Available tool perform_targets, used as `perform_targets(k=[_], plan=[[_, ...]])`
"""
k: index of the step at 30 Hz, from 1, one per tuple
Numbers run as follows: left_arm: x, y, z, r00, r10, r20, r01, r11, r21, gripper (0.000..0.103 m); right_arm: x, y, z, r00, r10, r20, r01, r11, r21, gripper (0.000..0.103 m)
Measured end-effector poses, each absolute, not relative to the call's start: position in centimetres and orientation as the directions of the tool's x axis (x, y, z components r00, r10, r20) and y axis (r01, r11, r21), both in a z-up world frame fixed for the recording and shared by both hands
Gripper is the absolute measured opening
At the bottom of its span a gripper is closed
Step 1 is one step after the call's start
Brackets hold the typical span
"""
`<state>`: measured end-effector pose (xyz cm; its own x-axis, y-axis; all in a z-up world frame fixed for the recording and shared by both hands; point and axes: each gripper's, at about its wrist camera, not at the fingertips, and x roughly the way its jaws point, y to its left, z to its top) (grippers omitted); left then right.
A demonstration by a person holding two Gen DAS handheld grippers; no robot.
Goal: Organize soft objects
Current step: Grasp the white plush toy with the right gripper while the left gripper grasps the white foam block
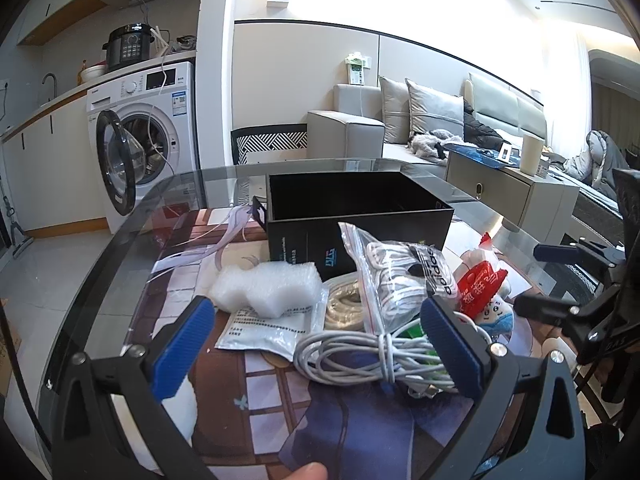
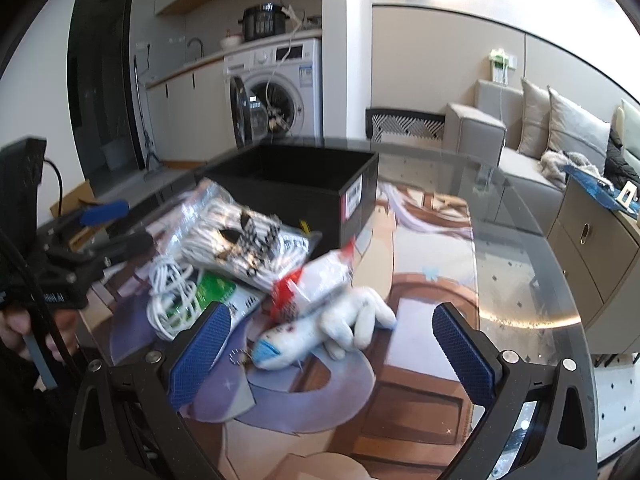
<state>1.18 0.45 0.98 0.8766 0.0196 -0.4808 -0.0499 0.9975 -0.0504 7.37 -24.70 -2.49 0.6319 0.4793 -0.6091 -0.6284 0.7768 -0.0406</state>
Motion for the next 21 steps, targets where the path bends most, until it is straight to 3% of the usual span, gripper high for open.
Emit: perform_targets(k=[19,21], plan=[[3.1,0.7,1.0,0.859,0.023,-0.511,-0.046,0.998,-0.034,0.103,11.4,-21.2,-5.3,0.514,0.394,-0.762,-0.698,0.709,-0.103,0.102],[3.2,0.8,0.9,0.858,0.025,-0.513,-0.047,0.998,-0.031,0.103,11.4,-21.1,-5.4,0.506,0.401,-0.764,-0.706,0.701,-0.099,0.097]])
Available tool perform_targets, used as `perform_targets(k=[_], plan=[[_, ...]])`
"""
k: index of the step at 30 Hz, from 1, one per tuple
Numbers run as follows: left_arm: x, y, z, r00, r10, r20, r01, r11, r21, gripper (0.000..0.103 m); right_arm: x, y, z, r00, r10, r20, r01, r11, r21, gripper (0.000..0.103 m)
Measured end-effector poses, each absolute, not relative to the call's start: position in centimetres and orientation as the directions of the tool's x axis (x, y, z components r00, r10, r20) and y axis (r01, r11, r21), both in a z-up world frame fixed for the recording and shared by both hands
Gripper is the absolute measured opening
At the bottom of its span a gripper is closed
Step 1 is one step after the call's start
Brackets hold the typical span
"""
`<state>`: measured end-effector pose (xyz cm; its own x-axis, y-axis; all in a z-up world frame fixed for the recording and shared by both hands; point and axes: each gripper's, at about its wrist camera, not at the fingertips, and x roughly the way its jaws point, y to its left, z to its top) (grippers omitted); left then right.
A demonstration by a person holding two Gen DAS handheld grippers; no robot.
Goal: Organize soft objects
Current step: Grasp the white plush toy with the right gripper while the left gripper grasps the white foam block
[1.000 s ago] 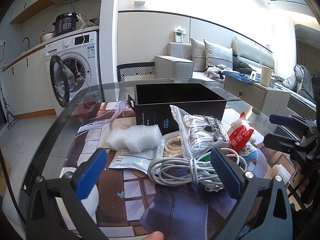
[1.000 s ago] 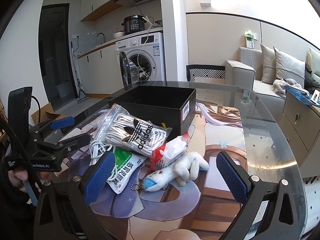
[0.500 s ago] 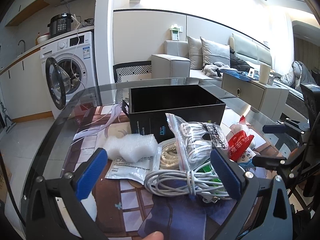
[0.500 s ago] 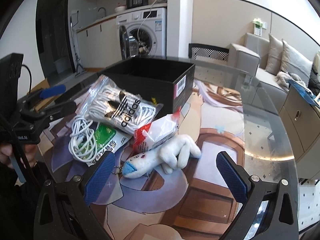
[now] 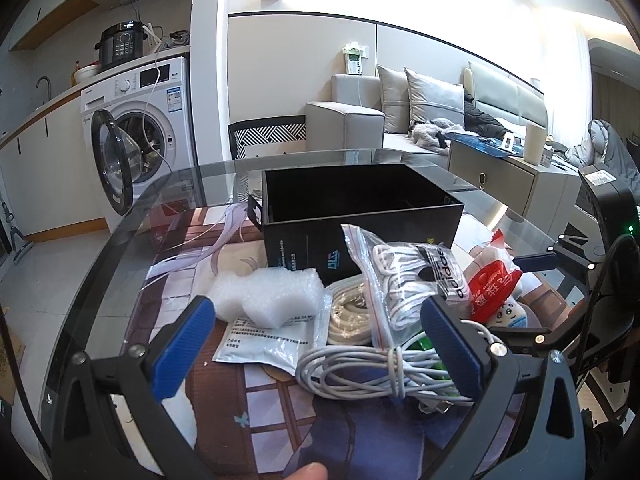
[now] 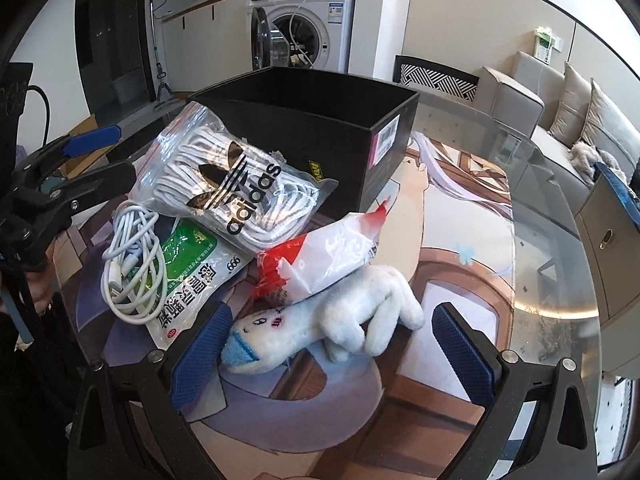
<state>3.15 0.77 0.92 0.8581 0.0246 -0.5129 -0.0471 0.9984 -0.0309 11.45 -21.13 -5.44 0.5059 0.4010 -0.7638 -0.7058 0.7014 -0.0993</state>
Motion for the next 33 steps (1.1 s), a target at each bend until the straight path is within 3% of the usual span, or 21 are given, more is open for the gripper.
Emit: perform_targets(k=[2,11,33], plan=[[3.2,0.8,0.8,0.856,0.025,-0.516,-0.047,0.998,-0.031,0.103,11.6,-21.0,-5.5,0.493,0.412,-0.766,-0.715,0.694,-0.087,0.091],[3.3,0.7,0.6,0.852,0.022,-0.523,-0.045,0.998,-0.033,0.103,10.3,-21.8,-5.3,0.505,0.446,-0.739,-0.721,0.689,-0.077,0.083],[4.0,0.8,1.6,0.848,0.012,-0.53,-0.036,0.999,-0.034,0.103,5.9,-27.1,-0.7,0.637,0.528,-0.561,-0.646,0.764,-0.015,0.083]])
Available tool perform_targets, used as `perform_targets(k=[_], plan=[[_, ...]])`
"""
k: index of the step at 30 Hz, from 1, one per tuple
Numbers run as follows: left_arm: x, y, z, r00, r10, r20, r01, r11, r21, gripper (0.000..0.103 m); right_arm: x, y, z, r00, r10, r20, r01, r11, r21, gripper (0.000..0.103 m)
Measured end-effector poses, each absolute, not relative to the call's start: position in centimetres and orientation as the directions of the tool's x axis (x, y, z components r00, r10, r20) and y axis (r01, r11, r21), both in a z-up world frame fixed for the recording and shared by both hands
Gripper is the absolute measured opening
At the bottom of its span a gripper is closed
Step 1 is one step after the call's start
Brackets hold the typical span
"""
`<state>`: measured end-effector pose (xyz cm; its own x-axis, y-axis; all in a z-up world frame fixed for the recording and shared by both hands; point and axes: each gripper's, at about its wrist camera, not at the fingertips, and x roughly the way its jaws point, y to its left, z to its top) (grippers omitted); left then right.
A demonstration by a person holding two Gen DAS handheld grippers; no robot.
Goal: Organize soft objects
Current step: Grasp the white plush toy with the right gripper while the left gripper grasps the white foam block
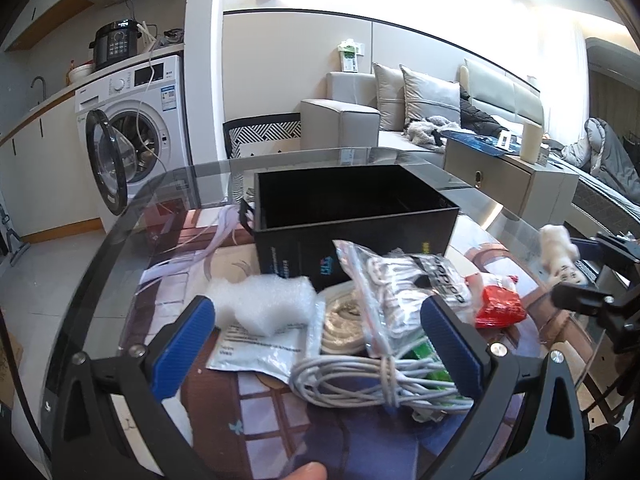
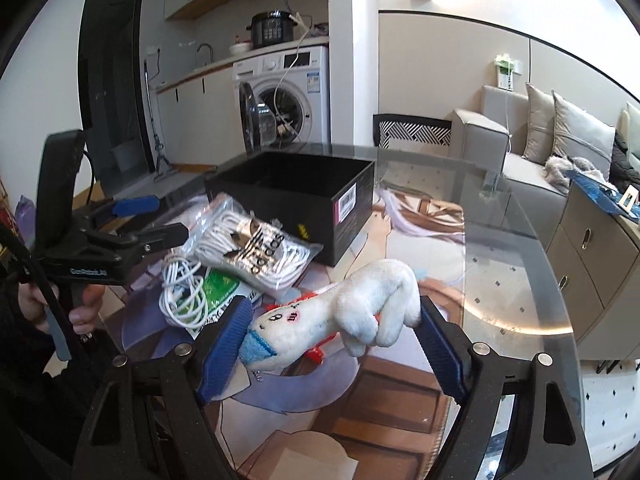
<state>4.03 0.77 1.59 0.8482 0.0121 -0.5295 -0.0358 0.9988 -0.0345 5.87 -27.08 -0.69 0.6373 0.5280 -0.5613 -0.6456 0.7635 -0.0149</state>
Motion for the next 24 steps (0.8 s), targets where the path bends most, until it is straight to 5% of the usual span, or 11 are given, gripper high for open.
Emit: perform_targets(k=[24], plan=[[9.7,7.9,-1.6,0.699,-0.064,-0.712,-0.098,0.978,-0.185,0.103,7.2,-24.0,-1.3,0.596,0.556,-0.579,-0.69,0.723,-0.016,0.083]])
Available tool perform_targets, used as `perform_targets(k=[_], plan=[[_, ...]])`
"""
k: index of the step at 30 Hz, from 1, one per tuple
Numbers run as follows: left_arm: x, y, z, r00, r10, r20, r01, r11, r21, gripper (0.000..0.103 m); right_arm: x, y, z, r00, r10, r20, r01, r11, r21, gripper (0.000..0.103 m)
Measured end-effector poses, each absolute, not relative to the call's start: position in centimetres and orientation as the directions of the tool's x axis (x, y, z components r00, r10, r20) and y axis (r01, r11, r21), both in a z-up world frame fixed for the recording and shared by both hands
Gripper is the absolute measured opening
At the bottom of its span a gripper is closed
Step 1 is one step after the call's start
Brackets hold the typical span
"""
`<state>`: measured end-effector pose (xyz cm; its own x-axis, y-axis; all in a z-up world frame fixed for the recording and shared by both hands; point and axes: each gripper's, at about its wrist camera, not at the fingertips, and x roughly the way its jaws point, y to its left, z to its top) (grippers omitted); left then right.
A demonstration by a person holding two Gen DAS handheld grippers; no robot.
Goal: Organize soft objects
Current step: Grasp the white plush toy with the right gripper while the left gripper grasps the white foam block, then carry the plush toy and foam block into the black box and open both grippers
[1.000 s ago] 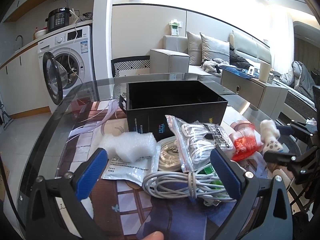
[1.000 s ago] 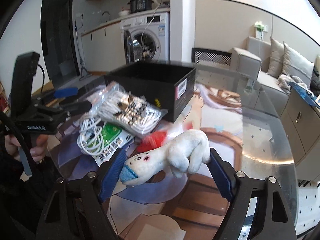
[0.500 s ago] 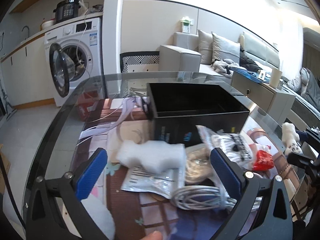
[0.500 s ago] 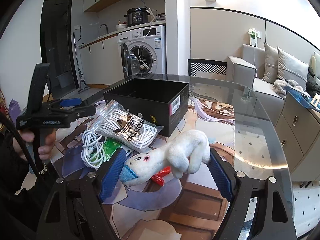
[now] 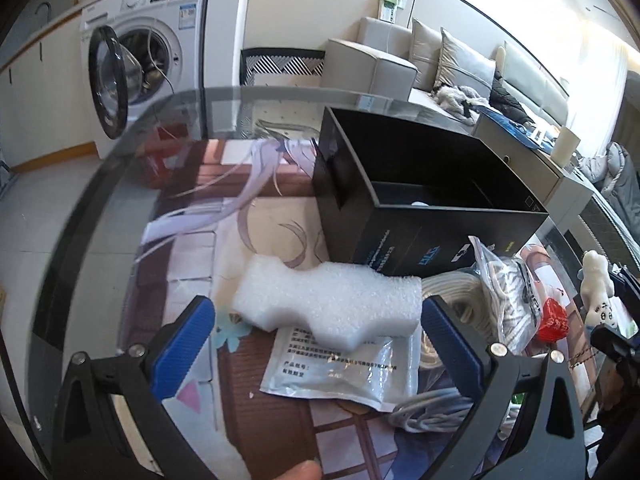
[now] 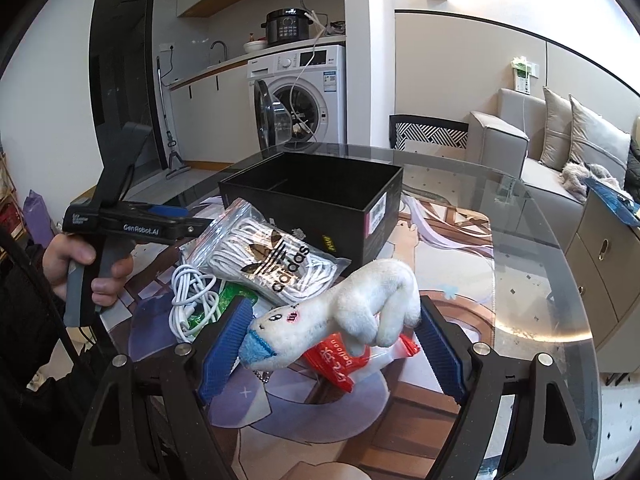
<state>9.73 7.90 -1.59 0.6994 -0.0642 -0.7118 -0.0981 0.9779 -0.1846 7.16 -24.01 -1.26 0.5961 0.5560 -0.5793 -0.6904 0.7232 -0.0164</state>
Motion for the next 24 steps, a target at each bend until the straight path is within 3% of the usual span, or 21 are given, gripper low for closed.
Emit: perform_targets(k=[5,8,24], plan=[[10.3,8.4,-2.1,0.68,-0.11,-0.725,-0.092,0.968,-0.233,0.102,7.3,-23.9,-1.2,0.597,0.552,-0.582,-0.689,0.725,-0.02,0.083],[10.5,8.5,-2.2,0.664,-0.122,-0.737,-0.09,0.967,-0.24,0.091,7.4,-23.8,-1.3,0.601,0.545,-0.584,-0.685,0.728,-0.025,0.083],[7.1,7.3,2.0,0.774,-0.088,-0.627,-0.032,0.984,-0.177,0.09,7.4,-22.8,0.0,0.618,0.571,-0.54,-0.692,0.721,-0.03,0.083]])
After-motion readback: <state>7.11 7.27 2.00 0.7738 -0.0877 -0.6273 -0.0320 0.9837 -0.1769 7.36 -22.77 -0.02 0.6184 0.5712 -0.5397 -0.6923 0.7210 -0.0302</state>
